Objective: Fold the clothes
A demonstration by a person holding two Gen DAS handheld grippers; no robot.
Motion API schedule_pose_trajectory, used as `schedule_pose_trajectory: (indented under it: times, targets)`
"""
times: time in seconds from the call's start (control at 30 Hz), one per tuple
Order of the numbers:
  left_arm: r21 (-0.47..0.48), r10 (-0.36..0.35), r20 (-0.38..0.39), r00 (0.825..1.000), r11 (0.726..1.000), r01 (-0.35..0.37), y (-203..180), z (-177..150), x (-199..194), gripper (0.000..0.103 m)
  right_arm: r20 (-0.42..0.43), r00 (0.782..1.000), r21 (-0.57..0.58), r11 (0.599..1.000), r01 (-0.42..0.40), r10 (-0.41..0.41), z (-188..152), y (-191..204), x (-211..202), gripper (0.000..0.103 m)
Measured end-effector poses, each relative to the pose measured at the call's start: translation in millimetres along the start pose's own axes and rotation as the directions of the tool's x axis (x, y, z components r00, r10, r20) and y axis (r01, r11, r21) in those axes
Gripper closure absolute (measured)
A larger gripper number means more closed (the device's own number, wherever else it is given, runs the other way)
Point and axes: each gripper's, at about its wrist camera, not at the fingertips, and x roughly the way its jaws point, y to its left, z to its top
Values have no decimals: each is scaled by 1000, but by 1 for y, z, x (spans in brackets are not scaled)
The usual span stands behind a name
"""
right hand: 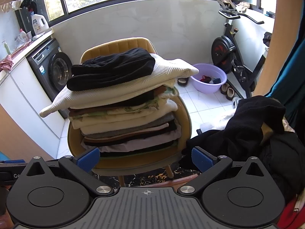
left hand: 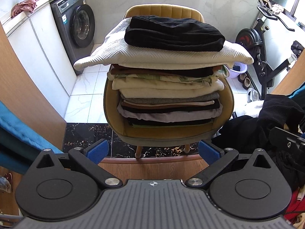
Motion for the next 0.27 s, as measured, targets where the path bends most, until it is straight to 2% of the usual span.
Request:
schedule_pose_trajectory:
  times: [0.27]
  targets:
    - [-5, 2, 1, 1000, 1000, -2, -3, 0, -1, 1, -1, 1000, 0, 1000, -8, 8, -3, -3, -2, 1]
